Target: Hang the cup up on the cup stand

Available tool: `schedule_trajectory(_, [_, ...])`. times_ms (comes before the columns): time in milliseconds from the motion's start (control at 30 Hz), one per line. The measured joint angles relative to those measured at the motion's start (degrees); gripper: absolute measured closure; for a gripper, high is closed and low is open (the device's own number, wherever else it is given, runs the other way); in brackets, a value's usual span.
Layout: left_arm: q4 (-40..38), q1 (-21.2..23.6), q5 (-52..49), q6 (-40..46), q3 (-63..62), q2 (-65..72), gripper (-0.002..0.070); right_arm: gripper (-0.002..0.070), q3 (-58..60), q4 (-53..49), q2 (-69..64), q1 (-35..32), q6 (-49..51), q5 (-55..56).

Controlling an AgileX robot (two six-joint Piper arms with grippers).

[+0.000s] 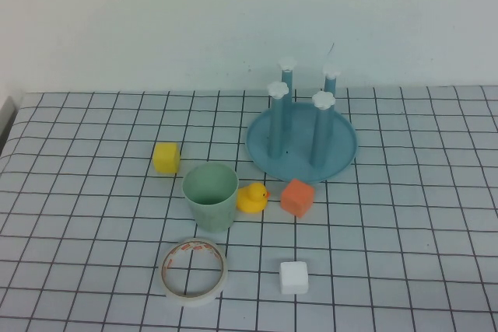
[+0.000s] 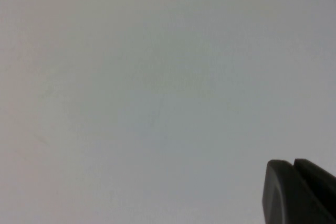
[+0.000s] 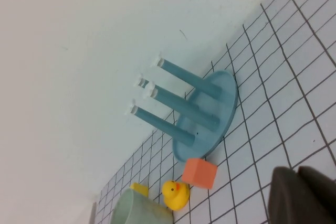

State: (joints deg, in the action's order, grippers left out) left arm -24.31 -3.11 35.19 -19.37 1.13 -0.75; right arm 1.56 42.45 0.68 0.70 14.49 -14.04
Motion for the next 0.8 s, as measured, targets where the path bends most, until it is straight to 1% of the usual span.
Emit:
schedule_trajectory(167, [-0.24,0.00,4.80,-0.87,0.00,-0.02,0.0676,0.0665,0.00,0.14,0.00,0.00,-0.06,-0.28])
schedule_trajectory(367, [1.18,0.00,5.43,-1.85,0.00,-0.02,0.0676,0.0665,0.00,0.01,0.00,0.00,-2.33,-6.36])
schedule_trajectory(500, [1.65,0.00,4.93,-2.38,0.00,-0.02,0.0676,0.0665,0.00,-0.25,0.00,0.00,-3.70,-4.21])
schedule_trajectory(633, [1.75,0.00,-0.44,-4.72,0.00,-0.02,0.0676,0.0665,0.00,-0.25,0.00,0.00,-4.14,-1.51])
schedule_trajectory(733, [4.83,0.00,-7.75,-5.48,0.00,-0.02,0.0676,0.0665,0.00,-0.66,0.00,0.00,-6.63,-4.58])
schedule_trajectory(800, [7.14,0.00,-14.34,-5.09,0.00,-0.02,0.0676,0.0665,0.00,-0.82,0.00,0.00,-7.13,-5.77])
